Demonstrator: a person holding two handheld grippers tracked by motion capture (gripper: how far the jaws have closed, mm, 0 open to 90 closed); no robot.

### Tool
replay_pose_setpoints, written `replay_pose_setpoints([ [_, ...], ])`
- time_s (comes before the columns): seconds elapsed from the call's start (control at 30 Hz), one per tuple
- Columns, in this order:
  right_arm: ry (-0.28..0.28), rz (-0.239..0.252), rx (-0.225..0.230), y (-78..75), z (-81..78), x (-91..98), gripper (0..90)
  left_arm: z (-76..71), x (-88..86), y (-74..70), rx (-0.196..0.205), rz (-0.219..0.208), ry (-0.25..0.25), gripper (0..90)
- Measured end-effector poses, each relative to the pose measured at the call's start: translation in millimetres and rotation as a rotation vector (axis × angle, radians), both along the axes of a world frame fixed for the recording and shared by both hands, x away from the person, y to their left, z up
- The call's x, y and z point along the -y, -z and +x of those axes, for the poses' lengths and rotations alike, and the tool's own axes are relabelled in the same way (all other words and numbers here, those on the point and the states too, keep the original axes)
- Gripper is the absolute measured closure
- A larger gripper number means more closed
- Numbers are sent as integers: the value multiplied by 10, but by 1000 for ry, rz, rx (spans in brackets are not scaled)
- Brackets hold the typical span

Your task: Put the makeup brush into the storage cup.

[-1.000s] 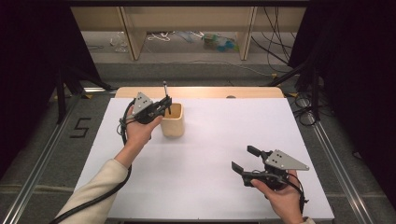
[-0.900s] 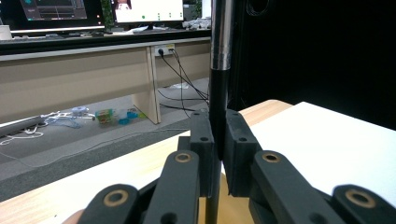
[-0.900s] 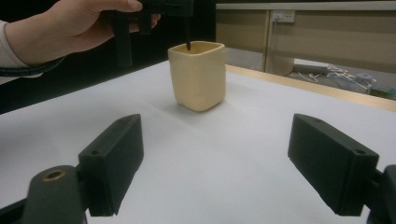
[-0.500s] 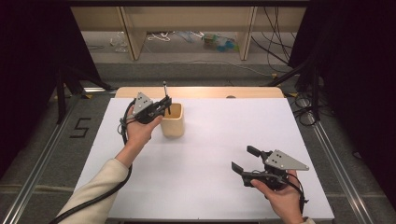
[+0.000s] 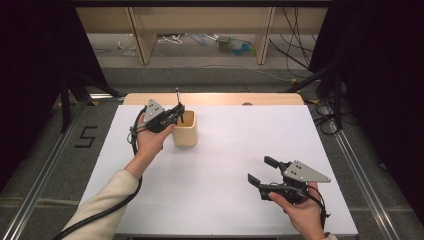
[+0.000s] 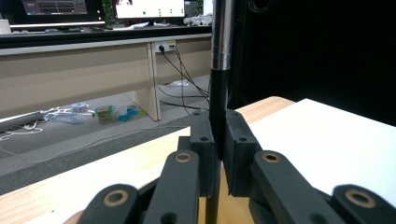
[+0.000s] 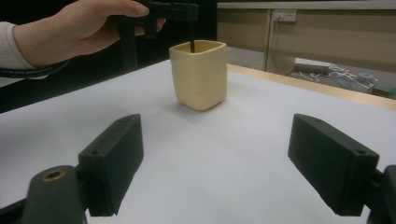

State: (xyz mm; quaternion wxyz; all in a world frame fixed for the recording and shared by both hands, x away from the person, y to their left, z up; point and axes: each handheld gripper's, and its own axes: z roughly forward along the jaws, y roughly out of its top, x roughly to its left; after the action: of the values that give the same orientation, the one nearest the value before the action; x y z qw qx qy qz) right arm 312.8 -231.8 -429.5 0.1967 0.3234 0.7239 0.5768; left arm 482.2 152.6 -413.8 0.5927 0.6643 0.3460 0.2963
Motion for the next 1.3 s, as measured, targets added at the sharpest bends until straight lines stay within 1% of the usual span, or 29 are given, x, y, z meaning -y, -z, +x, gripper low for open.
replay_pose_setpoints([
  [0.07, -1, 0, 2, 2, 1, -1, 194, 9, -4, 5, 1, 1, -1, 838],
  [0.1, -1, 1, 2, 2, 1, -1, 194, 10, -1, 9, -5, -5, -3, 838],
  [0.17, -2, 2, 2, 1, 1, -1, 194, 16, -5, 14, -3, 5, -2, 838],
  [0.2, -3, -7, -6, -5, -3, 4, 194, 19, -3, 18, -4, 3, -1, 838],
  [0.23, -2, 3, 3, 0, 1, -2, 194, 21, -1, 21, -5, 0, -1, 838],
  [0.3, -2, 2, 3, 0, 1, -2, 194, 25, -3, 22, -6, 4, -2, 838],
  [0.33, -3, 2, 2, 0, 0, -2, 194, 29, 2, 25, -8, -2, -3, 838],
  [0.47, -3, 3, 3, 0, 0, -2, 194, 38, -1, 25, -7, 7, -3, 838],
  [0.5, -2, 2, 2, 1, 0, -1, 194, 39, -1, 25, -8, 6, -3, 837],
  [0.53, -4, -12, -14, -7, -7, 6, 194, 39, 0, 26, -9, 5, -4, 838],
  [0.6, -2, 3, 2, 0, 1, -2, 194, 42, 3, 28, -10, 4, -4, 838],
  [0.67, -3, 3, -4, -1, -3, -2, 194, 45, 4, 31, -12, 3, -4, 838],
  [0.7, -3, -1, 2, 3, 1, -1, 194, 47, 4, 33, -11, 3, -2, 838],
  [0.73, -3, 2, -4, -1, -2, -2, 194, 49, 4, 34, -12, 5, -1, 838],
  [0.83, -3, 0, 2, 1, 1, -1, 194, 57, 1, 36, -10, 9, -3, 838],
  [0.93, -2, 0, 2, 2, 2, -1, 194, 62, 6, 37, -14, -1, -6, 838],
  [1.03, 2, -3, 4, 2, 2, 1, 194, 68, 10, 39, -14, 0, -6, 838],
  [1.3, 1, -4, 1, 4, 3, 1, 194, 87, 7, 48, -13, 8, -6, 838],
])
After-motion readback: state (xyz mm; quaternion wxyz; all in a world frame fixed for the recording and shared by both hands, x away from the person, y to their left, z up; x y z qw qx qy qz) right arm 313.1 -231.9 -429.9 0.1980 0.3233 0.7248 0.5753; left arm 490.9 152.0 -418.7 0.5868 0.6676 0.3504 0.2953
